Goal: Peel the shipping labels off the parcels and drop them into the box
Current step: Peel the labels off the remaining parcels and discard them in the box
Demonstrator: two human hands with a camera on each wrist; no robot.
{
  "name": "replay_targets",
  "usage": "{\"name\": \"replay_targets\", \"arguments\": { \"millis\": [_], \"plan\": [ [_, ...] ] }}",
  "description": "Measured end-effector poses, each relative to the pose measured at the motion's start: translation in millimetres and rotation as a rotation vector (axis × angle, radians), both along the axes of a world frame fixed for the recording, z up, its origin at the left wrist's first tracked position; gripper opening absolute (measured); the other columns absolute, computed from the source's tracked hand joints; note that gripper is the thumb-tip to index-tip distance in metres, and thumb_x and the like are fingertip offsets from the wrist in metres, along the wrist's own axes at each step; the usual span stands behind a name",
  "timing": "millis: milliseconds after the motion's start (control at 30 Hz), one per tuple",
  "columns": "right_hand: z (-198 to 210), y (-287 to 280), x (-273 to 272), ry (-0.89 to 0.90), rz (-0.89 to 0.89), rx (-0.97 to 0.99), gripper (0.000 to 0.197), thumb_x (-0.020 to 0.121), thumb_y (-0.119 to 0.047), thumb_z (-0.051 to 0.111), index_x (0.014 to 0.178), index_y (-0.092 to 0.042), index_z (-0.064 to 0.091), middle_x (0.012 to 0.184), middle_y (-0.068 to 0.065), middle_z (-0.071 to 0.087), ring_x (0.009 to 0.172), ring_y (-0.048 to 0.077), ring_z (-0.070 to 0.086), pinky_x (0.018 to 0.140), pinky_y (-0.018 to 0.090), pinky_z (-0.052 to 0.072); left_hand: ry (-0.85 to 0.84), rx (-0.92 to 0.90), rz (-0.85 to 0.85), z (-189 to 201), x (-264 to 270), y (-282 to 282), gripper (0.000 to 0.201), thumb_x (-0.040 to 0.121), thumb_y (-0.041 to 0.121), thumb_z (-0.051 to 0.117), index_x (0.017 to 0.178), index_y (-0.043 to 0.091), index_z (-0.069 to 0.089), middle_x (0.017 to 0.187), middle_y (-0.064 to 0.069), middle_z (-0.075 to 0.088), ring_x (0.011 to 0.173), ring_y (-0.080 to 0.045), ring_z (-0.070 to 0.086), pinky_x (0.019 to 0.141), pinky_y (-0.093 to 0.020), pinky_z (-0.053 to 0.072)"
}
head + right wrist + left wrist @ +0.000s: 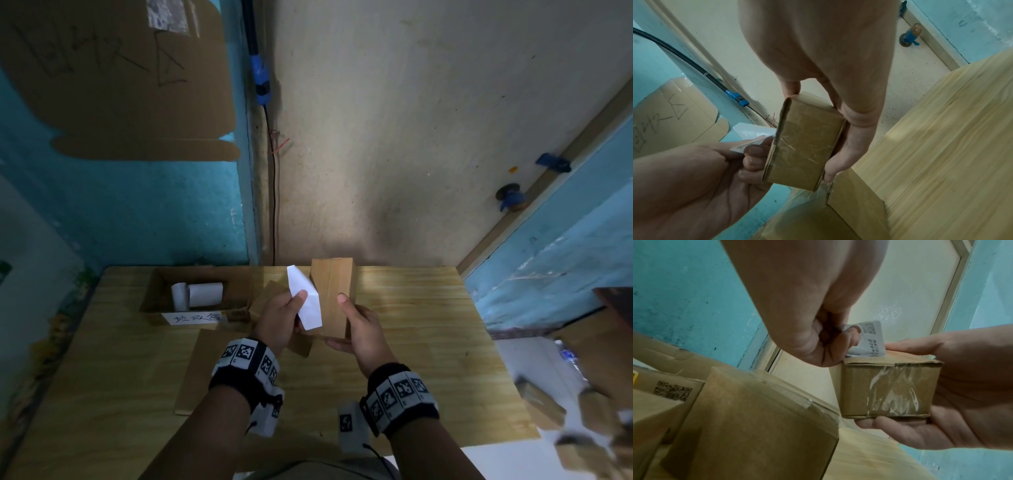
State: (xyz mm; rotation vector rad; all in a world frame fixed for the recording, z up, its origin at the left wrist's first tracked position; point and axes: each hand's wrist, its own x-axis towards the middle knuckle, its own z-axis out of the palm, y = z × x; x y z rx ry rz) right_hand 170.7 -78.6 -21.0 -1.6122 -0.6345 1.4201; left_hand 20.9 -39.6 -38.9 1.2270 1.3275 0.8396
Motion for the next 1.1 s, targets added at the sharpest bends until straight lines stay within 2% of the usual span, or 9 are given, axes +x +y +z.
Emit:
{"name": "replay_targets", "arguments": {
  "millis": [167,300,400,467,567,667,800,867,1100],
  "plan": [
    [-1.1,0.5,0.9,0.003,-0.002,-0.001,0.044,0.102,-0.043,0.057,0.130,-0.010,0.057,0.117,0.010,0.068,0.108,0.029,0.067,0.080,0.040,0.065,0.010,0.005,-0.020,0.0,-1.0,0.3,0.041,0.101,0.031,0.040,0.081,0.000,0.059,0.075,-0.012,0.058,0.068,-0.020,0.055,0.060,-0.027,0.041],
    [-2.1,-0.6,2.8,0.015,-0.004,-0.016,0.039,0.102,-0.043,0.057,0.127,-0.012,0.056,0.115,0.010,0.067,0.108,0.031,0.067,0.085,0.044,0.064,0.058,0.036,-0.052,0.9,-2.0,0.9,0.040,0.101,0.033,0.042,0.074,0.007,0.057,0.067,-0.008,0.057,0.060,-0.017,0.054,0.054,-0.018,0.041],
    [-4.9,-3.0,4.2,0.002,-0.004,-0.020,0.040,0.102,-0.045,0.055,0.127,-0.014,0.056,0.115,0.009,0.068,0.108,0.031,0.068,0.088,0.046,0.063,0.094,0.095,-0.113,7.1,-3.1,3.5,0.038,0.100,0.033,0.045,0.081,0.005,0.064,0.071,-0.014,0.064,0.056,-0.016,0.059,0.053,-0.019,0.044],
    [-5.0,-2.3,4.0,-0.008,-0.006,-0.011,0.041,0.102,-0.045,0.054,0.127,-0.012,0.057,0.115,0.009,0.068,0.108,0.030,0.068,0.088,0.047,0.063,0.089,0.103,-0.143,10.6,-3.6,4.3,0.043,0.099,0.034,0.045,0.079,0.002,0.064,0.061,-0.014,0.063,0.046,-0.015,0.057,0.048,-0.020,0.044],
    [-3.5,0.4,3.6,-0.018,-0.007,0.000,0.042,0.102,-0.044,0.055,0.127,-0.010,0.058,0.113,0.008,0.068,0.104,0.026,0.068,0.085,0.044,0.064,0.095,0.072,-0.141,10.6,-0.8,2.2,0.057,0.100,0.038,0.042,0.064,-0.003,0.060,0.046,-0.008,0.056,0.035,-0.014,0.049,0.043,-0.018,0.039],
    [-4.4,0.1,3.9,-0.018,0.005,-0.010,0.046,0.102,-0.046,0.054,0.131,-0.009,0.058,0.117,0.010,0.069,0.107,0.029,0.068,0.079,0.039,0.065,0.087,0.063,-0.111,8.3,1.4,-0.2,0.056,0.100,0.037,0.041,0.060,0.002,0.057,0.042,-0.005,0.054,0.034,-0.014,0.049,0.042,-0.018,0.039],
    [-6.9,-1.2,4.5,0.023,0.010,-0.015,0.048,0.103,-0.046,0.052,0.132,-0.008,0.060,0.118,0.014,0.070,0.108,0.032,0.069,0.083,0.043,0.064,0.084,0.086,-0.085,7.9,1.8,-1.4,0.053,0.101,0.033,0.040,0.071,-0.006,0.060,0.045,-0.007,0.055,0.036,-0.014,0.050,0.042,-0.019,0.039],
    [-7.2,-1.1,4.7,0.034,0.014,-0.011,0.048,0.103,-0.047,0.051,0.131,-0.008,0.060,0.118,0.015,0.070,0.108,0.033,0.069,0.083,0.044,0.064,0.078,0.090,-0.078,8.2,2.1,-2.4,0.050,0.101,0.033,0.040,0.073,-0.004,0.059,0.045,-0.005,0.055,0.035,-0.011,0.049,0.042,-0.017,0.039],
    [-9.7,0.7,6.3,0.043,0.024,-0.003,0.048,0.103,-0.049,0.051,0.129,-0.011,0.062,0.116,0.013,0.072,0.106,0.032,0.071,0.084,0.045,0.064,0.053,0.148,-0.035,8.7,1.7,-4.8,0.052,0.101,0.030,0.041,0.063,-0.001,0.059,0.043,-0.004,0.055,0.035,-0.012,0.049,0.042,-0.016,0.039]
  ]
}}
